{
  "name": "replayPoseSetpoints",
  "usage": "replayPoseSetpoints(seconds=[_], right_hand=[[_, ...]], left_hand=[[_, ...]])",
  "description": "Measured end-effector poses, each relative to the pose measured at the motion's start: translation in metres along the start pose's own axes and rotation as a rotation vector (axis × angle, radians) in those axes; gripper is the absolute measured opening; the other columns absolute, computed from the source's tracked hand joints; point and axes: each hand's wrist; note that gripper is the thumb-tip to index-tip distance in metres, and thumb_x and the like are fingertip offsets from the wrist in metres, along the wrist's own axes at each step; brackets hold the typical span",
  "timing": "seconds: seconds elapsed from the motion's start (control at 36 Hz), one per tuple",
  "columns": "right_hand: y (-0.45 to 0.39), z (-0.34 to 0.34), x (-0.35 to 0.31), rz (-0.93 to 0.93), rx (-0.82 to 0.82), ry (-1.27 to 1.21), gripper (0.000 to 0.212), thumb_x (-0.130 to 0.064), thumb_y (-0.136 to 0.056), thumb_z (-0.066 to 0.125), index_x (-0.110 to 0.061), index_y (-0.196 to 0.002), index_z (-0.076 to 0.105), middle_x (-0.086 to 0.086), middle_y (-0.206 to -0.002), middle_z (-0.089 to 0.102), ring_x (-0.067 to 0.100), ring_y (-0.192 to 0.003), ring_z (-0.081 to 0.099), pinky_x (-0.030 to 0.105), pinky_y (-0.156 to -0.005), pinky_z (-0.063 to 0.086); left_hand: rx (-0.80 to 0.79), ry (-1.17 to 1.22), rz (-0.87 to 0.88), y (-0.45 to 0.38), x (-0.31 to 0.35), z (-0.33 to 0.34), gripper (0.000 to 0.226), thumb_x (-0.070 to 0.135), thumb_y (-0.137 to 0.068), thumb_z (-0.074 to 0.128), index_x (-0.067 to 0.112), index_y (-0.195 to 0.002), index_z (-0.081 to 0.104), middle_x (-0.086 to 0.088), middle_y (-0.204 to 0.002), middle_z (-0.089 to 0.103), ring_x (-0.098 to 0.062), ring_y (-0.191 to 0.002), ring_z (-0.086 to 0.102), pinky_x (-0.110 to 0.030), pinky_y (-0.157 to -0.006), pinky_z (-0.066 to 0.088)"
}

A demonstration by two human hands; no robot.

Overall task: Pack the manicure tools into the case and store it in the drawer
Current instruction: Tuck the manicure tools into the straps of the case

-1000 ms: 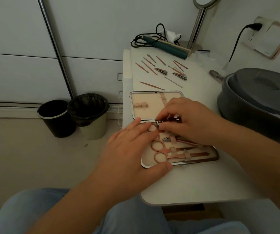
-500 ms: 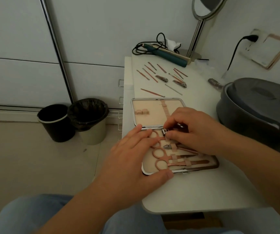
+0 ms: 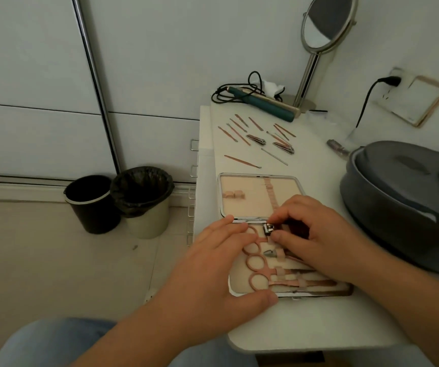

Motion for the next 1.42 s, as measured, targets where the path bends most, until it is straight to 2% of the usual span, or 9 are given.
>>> replayPoseSetpoints(seconds=[0.14, 0.28, 0.47, 0.64, 0.72, 0.89, 1.03, 1.22, 1.42], right_hand=[[0.006, 0.002, 0.000, 0.016, 0.015, 0.004, 0.015, -0.036, -0.079, 0.062, -0.042, -0.093, 0.058, -0.024, -0.090, 0.051, -0.005, -0.093, 0.045, 0.004, -0.073, 0.035], [0.002, -0.003, 0.000, 0.034, -0.015, -0.041, 0.012, -0.036, -0.079, 0.062, -0.042, -0.089, 0.060, -0.021, -0.089, 0.056, -0.003, -0.089, 0.051, 0.013, -0.076, 0.044], [-0.021, -0.013, -0.002, 0.085, 0.025, -0.076, 0.013, -0.035, -0.082, 0.059, -0.047, -0.081, 0.055, -0.024, -0.090, 0.058, -0.014, -0.091, 0.048, 0.005, -0.068, 0.039], [-0.070, -0.015, 0.005, 0.112, 0.029, 0.052, 0.007, -0.036, -0.086, 0.055, -0.042, -0.089, 0.055, -0.024, -0.086, 0.051, -0.009, -0.083, 0.048, 0.007, -0.066, 0.031], [-0.101, -0.014, 0.009, 0.145, 0.056, 0.080, 0.007, -0.034, -0.086, 0.054, -0.037, -0.091, 0.059, -0.024, -0.081, 0.050, -0.006, -0.078, 0.047, 0.009, -0.063, 0.030], [-0.169, -0.015, 0.027, 0.329, 0.027, 0.233, 0.020, -0.028, -0.089, 0.049, -0.022, -0.100, 0.065, -0.005, -0.099, 0.060, 0.012, -0.090, 0.051, 0.026, -0.075, 0.040], [-0.210, -0.025, 0.050, 0.449, -0.001, 0.454, 0.025, -0.020, -0.090, 0.048, -0.009, -0.106, 0.064, 0.007, -0.104, 0.065, 0.022, -0.093, 0.060, 0.035, -0.084, 0.051], [-0.250, -0.023, 0.065, 0.382, -0.086, 0.590, 0.035, -0.014, -0.094, 0.039, -0.016, -0.125, 0.055, 0.009, -0.131, 0.052, 0.026, -0.113, 0.052, 0.038, -0.096, 0.045], [-0.288, 0.000, 0.079, 0.326, -0.173, 0.650, 0.044, -0.017, -0.095, 0.035, -0.030, -0.137, 0.039, 0.008, -0.142, 0.040, 0.026, -0.112, 0.050, 0.035, -0.091, 0.044]], left_hand=[[0.015, 0.082, 0.037, 0.001, -0.002, -0.004, 0.069, 0.074, -0.060, 0.051, 0.048, -0.123, 0.037, 0.041, -0.132, 0.024, 0.016, -0.131, 0.008, -0.013, -0.110, 0.012], [0.215, 0.249, -0.036, -0.006, -0.007, -0.006, 0.039, 0.061, -0.067, 0.054, 0.052, -0.105, 0.051, 0.040, -0.122, 0.043, 0.015, -0.126, 0.026, -0.018, -0.105, 0.022], [0.258, 0.197, -0.070, -0.048, -0.028, -0.010, 0.024, 0.024, -0.080, 0.065, 0.031, -0.103, 0.064, 0.033, -0.108, 0.049, 0.016, -0.117, 0.034, 0.000, -0.096, 0.020], [0.236, 0.226, -0.115, -0.062, -0.042, -0.005, 0.021, 0.022, -0.085, 0.057, 0.035, -0.101, 0.064, 0.033, -0.107, 0.048, 0.014, -0.116, 0.032, -0.004, -0.096, 0.021], [0.271, 0.284, -0.106, -0.061, -0.046, 0.000, 0.016, 0.024, -0.086, 0.057, 0.030, -0.095, 0.068, 0.036, -0.103, 0.048, 0.020, -0.112, 0.034, 0.004, -0.091, 0.021], [0.272, 0.336, -0.056, -0.061, -0.054, 0.004, 0.018, 0.016, -0.085, 0.058, 0.027, -0.093, 0.070, 0.036, -0.105, 0.050, 0.029, -0.110, 0.032, 0.006, -0.091, 0.020], [0.296, 0.401, -0.068, -0.060, -0.057, 0.009, 0.019, 0.030, -0.082, 0.052, 0.032, -0.092, 0.068, 0.034, -0.110, 0.051, 0.022, -0.118, 0.031, 0.003, -0.095, 0.022], [0.284, 0.425, -0.067, -0.060, -0.063, 0.012, 0.032, 0.046, -0.080, 0.044, 0.032, -0.096, 0.067, 0.030, -0.114, 0.054, 0.017, -0.124, 0.027, -0.007, -0.103, 0.022], [0.303, 0.457, -0.073, -0.059, -0.066, 0.016, 0.030, 0.045, -0.082, 0.041, 0.035, -0.107, 0.055, 0.024, -0.121, 0.054, 0.009, -0.128, 0.030, -0.042, -0.103, 0.037]])
Point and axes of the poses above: each hand's wrist, its own y-axis away from the middle knuckle, its own z-axis out of the palm, x = y × z
